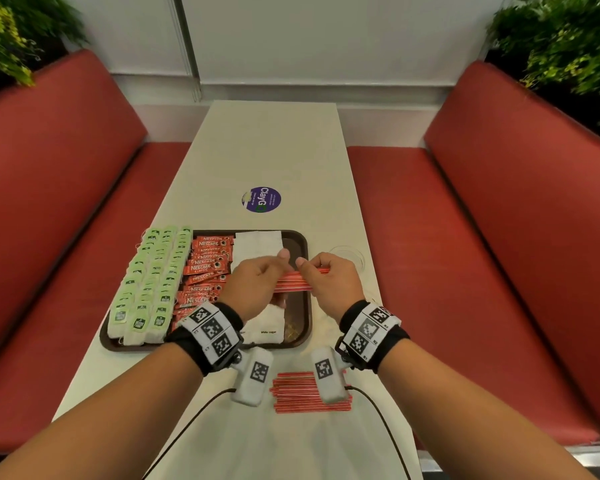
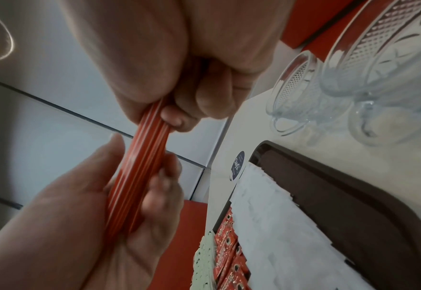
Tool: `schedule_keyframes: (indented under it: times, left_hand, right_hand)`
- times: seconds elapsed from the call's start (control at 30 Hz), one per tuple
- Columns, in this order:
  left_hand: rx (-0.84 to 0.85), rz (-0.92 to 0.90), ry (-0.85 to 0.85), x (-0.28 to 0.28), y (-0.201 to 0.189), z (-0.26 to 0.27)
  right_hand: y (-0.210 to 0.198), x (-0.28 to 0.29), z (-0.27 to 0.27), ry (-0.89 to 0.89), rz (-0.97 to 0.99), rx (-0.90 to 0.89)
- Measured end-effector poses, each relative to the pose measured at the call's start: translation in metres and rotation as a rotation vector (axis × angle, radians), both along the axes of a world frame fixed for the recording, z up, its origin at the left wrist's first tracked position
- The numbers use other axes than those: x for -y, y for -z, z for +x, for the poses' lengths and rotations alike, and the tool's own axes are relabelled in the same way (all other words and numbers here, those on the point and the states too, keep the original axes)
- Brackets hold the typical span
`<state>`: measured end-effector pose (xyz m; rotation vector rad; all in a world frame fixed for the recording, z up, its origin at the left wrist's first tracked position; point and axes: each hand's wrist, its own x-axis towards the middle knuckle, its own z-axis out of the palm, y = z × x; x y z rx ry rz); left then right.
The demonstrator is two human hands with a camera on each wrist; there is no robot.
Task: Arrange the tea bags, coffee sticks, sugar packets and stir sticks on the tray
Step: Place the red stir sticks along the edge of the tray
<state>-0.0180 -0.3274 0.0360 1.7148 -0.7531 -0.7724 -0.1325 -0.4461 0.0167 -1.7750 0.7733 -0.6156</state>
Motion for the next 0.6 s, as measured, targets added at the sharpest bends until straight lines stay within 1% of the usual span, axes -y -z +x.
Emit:
schedule_keyframes:
  times: [0.1,0.13,0.17,0.27,0.3,0.37,0.43,0.5,0.57,0.6]
  left_hand:
    - [0.252,0.18,0.26,-0.013,0.006,0.004]
    - [0.32,0.216,0.331,-0.017,0.009,0.005]
    - [0.352,0.249,0.396,-0.02,0.012,0.007]
    - [0.359,0.393,0.598,-0.023,0.02,0.018]
    - [0.33,0.442,0.645,-0.023,0.021,0.021]
    - [0.244,0.497,0.699,-0.02,0.023,0.023]
    - [0.212,0.493,0.716,-0.017,0.025,0.025]
    - [0.239,0.503,0.704,-0.012,0.027,0.032]
    - [0.274,0.543,0.642,-0.003,0.029,0.045]
    - [0.295,0.565,0.588,0.003,0.029,0.053]
  right_hand:
    - [0.004,0.01,0.002,-0.098,-0.077,-0.117]
    - [0.006,0.012,0.002,-0.149,-0.102,-0.161]
    - [0.007,0.013,0.003,-0.211,-0.132,-0.21]
    - [0.012,0.006,0.006,-0.423,-0.205,-0.313]
    - [0.014,0.002,0.007,-0.471,-0.211,-0.322]
    - [0.016,-0.003,0.012,-0.503,-0.211,-0.325]
    - [0.018,-0.008,0.017,-0.44,-0.196,-0.305]
    - [0.021,-0.011,0.021,-0.278,-0.115,-0.265]
    - [0.024,-0.008,0.024,-0.129,-0.032,-0.272]
    - [0.027,-0.005,0.025,-0.091,-0.023,-0.308]
